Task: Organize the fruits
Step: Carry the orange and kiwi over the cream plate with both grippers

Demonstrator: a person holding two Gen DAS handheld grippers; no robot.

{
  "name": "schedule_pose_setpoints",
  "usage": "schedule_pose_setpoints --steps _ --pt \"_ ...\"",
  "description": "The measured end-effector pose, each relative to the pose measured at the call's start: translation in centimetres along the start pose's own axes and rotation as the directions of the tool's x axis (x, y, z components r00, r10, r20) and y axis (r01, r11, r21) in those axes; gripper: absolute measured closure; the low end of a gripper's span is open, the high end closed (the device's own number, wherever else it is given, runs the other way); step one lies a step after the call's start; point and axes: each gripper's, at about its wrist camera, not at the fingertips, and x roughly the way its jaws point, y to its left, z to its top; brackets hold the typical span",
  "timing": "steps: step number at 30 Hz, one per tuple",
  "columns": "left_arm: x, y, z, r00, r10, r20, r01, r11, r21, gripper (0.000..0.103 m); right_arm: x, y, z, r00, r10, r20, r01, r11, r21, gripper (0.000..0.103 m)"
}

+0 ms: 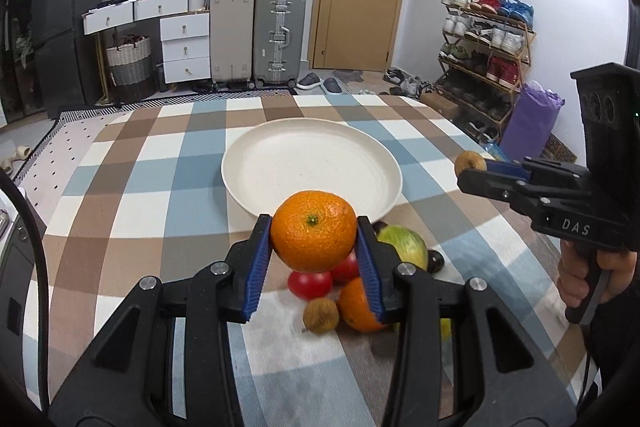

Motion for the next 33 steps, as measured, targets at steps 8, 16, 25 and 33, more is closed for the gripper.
schedule_pose_setpoints --steps 8,16,25,33 --pt "2.6 0.7 1.3 1.000 -0.011 -0.001 0.011 1.000 -0.027 0.065 1.7 -0.9 0.9 1.000 -0.001 0.001 0.001 1.000 0.013 0.074" --pt "4.9 1.0 2.4 1.000 0.002 0.005 -0.001 1.000 -0.011 0.065 3.7 -1.7 1.7 1.000 0.017 -0.015 -0.016 0.999 0.046 0.074" --pt "7.3 1.0 2.1 1.000 0.004 -0.016 -0.004 1.000 0.003 0.065 6.1 -1.9 1.7 0.999 0.023 -0.042 -0.021 0.998 0.051 0.074" --pt "8.1 0.5 1.7 0.999 0.021 -0.030 -0.020 0.999 0.029 0.065 7.5 -2.1 1.4 0.997 0.019 -0.074 -0.014 0.998 0.055 0.074"
